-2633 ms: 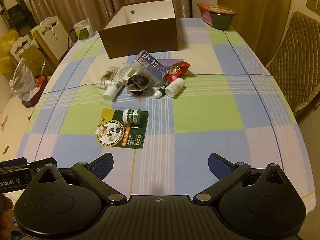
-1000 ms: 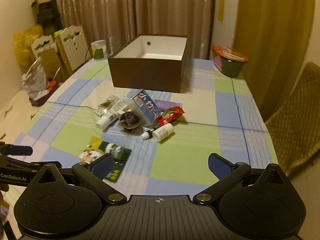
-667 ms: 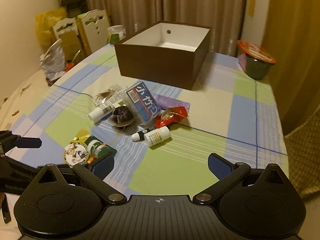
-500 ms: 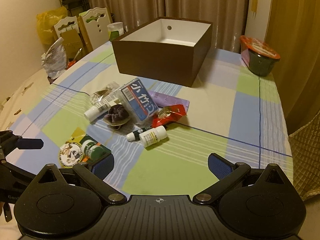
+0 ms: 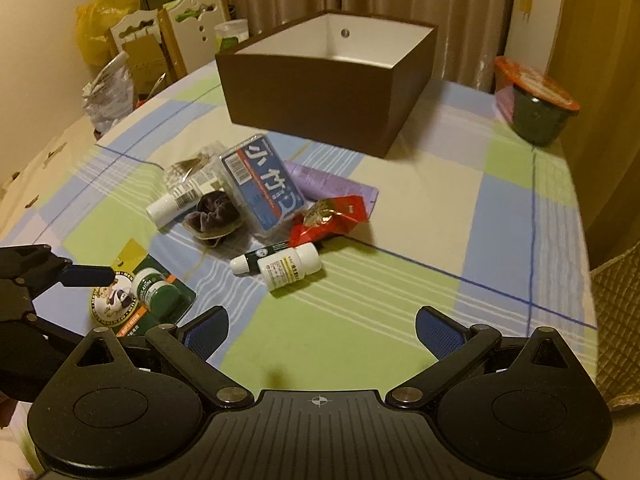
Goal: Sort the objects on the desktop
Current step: 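Lower the left gripper onto the green lip-salve card and close it, then grasp the white pill bottle with the right gripper while the left gripper holds the card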
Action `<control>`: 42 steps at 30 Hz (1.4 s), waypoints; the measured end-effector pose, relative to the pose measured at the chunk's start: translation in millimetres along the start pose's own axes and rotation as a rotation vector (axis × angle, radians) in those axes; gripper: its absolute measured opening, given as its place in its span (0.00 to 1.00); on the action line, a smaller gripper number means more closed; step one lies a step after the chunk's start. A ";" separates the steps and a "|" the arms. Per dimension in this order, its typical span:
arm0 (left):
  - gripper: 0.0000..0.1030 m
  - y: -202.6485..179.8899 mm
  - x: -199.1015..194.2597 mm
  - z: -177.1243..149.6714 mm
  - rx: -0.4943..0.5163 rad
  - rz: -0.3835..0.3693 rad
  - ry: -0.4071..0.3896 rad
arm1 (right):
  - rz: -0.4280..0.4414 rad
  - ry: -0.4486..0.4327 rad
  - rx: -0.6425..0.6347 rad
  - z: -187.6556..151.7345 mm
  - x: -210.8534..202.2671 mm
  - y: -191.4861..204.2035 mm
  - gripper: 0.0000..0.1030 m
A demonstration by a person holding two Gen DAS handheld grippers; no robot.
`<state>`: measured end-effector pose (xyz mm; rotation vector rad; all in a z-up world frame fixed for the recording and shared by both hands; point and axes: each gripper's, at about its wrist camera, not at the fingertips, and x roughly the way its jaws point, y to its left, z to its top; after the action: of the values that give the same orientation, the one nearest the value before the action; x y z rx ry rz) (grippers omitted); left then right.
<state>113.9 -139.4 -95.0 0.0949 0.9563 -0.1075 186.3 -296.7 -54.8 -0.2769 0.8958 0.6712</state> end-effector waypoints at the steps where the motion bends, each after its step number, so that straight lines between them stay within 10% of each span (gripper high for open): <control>1: 0.77 0.2 2.9 0.1 -0.003 0.003 0.001 | 0.003 0.002 -0.004 0.7 2.9 -0.1 1.00; 9: 0.65 5.7 12.1 4.5 -0.021 -0.007 -0.010 | 0.057 -0.014 -0.058 10.6 17.3 2.3 0.99; 12: 0.61 5.6 14.2 8.1 -0.011 -0.012 -0.015 | 0.083 -0.007 -0.098 15.7 27.2 1.9 0.70; 25: 0.29 12.7 20.0 9.2 0.011 -0.021 0.007 | 0.121 0.039 -0.259 24.0 59.4 6.3 0.70; 42: 0.28 33.3 3.6 12.4 0.015 -0.038 -0.009 | 0.131 0.062 -0.311 26.8 83.6 16.2 0.70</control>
<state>130.5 -108.2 -89.6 0.0898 0.9485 -0.1501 229.5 -236.1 -104.0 -0.5224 0.8726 0.9294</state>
